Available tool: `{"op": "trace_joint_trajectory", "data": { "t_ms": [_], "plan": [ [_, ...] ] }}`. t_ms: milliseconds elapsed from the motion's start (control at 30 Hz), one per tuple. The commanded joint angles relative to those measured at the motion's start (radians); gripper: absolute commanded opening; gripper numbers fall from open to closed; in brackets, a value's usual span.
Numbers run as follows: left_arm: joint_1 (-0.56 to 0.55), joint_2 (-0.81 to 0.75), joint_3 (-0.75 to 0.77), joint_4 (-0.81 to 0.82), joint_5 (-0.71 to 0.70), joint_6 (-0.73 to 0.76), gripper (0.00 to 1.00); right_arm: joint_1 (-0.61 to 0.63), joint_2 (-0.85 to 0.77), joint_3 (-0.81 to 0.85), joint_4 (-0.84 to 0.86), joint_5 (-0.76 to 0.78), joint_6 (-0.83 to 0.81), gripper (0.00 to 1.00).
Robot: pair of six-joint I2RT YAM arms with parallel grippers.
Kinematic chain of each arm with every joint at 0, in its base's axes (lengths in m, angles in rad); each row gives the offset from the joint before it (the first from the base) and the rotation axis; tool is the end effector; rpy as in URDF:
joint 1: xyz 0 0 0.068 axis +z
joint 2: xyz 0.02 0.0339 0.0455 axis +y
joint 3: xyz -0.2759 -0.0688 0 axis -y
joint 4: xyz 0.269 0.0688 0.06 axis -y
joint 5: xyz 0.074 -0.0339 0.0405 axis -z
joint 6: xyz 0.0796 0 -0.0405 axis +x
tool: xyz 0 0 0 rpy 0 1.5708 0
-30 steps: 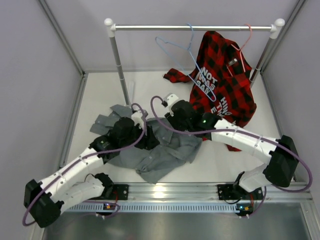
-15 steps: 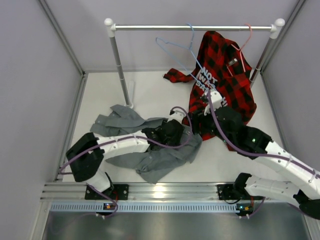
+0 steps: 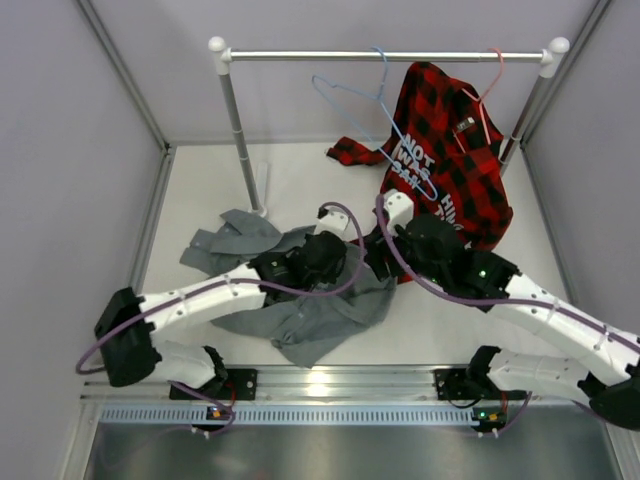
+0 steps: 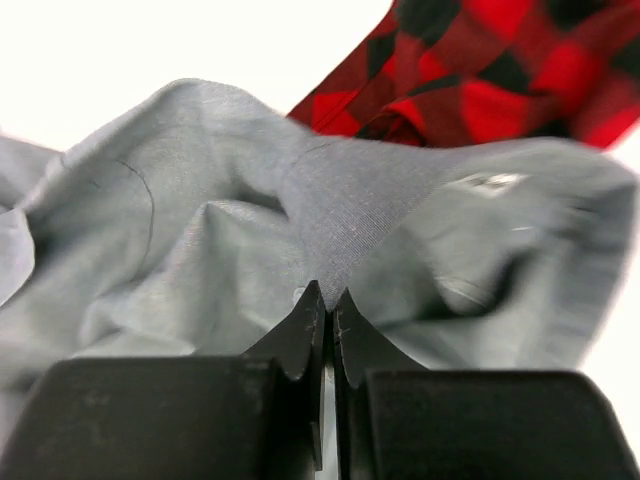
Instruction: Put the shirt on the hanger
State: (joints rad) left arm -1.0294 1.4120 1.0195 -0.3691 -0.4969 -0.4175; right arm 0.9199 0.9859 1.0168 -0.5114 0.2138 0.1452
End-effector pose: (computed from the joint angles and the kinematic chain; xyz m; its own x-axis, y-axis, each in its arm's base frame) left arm 0.2139 -0.2822 0.2391 -0.5585 0.2370 -0.7950 0.3819 0.9242 0.0073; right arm 0.1766 0.2040 0.3417 -0.3731 -0.2565 -0.8916 -0.6159 0.7872 0.0313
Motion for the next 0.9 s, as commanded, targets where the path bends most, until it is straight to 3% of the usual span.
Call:
{"op": "trace_joint_trajectory", "data": {
  "t_ms": [0,267,467,533,567,600,767,867],
  "plan": [
    [-0.003,-0.172,0.033,-0.151,0.092,-0.01,0.0,0.0,0.068,0.063,0.039,-0.101,-0.137,0.61],
    [-0.001,-0.33,0.05,-0.249,0.21,-0.04,0.0,-0.004,0.204,0.097,0.125,-0.326,-0.28,0.63],
    [-0.003,-0.387,0.085,-0.277,0.235,-0.029,0.0,-0.007,0.302,0.068,0.232,-0.315,-0.306,0.62],
    [0.0,-0.398,0.114,-0.3,0.213,-0.02,0.0,-0.009,0.348,0.081,0.241,-0.265,-0.306,0.47],
    [0.003,-0.403,0.131,-0.313,0.177,-0.014,0.0,-0.009,0.361,0.11,0.243,-0.239,-0.305,0.33],
    [0.014,-0.406,0.148,-0.352,0.157,-0.006,0.0,-0.009,0.375,0.13,0.238,-0.146,-0.291,0.0],
    [0.064,-0.377,0.353,-0.505,-0.075,0.074,0.0,0.007,0.333,0.357,0.082,0.082,-0.192,0.0],
    [0.115,-0.378,0.347,-0.534,-0.04,0.085,0.0,0.011,0.292,0.431,-0.025,0.293,-0.103,0.0]
  ]
}}
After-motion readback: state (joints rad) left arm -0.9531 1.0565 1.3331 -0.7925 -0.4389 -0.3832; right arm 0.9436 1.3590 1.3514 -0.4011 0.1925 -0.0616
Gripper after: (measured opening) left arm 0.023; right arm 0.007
